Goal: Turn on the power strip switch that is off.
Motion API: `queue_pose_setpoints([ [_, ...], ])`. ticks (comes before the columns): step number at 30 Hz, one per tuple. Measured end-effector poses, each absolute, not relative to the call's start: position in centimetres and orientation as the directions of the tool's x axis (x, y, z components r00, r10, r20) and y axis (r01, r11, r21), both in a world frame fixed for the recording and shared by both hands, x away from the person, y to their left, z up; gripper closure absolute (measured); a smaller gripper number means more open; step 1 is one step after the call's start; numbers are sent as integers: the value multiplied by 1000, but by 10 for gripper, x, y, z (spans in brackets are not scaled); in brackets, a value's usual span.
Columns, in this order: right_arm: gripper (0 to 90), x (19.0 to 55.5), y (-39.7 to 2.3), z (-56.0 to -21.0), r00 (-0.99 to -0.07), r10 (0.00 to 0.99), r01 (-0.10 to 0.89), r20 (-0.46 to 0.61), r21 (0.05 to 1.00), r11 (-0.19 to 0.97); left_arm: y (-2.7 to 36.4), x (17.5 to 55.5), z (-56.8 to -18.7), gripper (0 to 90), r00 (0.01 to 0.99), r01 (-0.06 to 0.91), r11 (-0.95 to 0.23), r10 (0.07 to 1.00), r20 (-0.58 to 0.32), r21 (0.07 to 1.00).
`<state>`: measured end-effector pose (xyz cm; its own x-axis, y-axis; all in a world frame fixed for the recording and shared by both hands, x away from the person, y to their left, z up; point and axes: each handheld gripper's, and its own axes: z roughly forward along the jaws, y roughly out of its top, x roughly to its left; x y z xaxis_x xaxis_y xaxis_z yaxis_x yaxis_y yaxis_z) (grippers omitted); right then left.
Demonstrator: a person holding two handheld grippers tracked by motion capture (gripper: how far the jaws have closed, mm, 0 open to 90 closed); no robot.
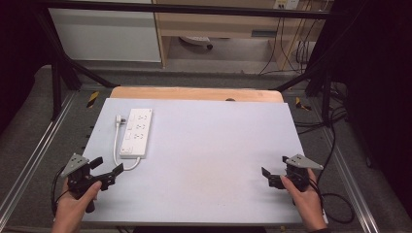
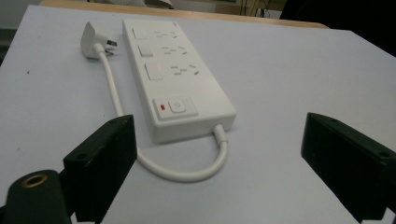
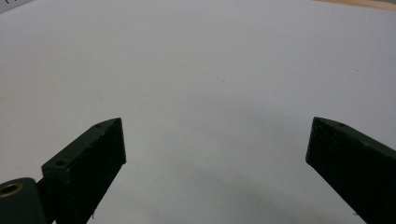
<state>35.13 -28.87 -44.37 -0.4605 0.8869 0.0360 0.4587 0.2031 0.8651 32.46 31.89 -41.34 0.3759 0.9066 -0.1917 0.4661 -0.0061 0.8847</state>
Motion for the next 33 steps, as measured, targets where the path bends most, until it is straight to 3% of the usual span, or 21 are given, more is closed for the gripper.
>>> queue_pose_setpoints([
  [33, 47, 352, -283, -445, -474, 879, 475, 47, 855, 210, 321, 375, -385, 97, 397, 450, -46, 905, -154, 892],
])
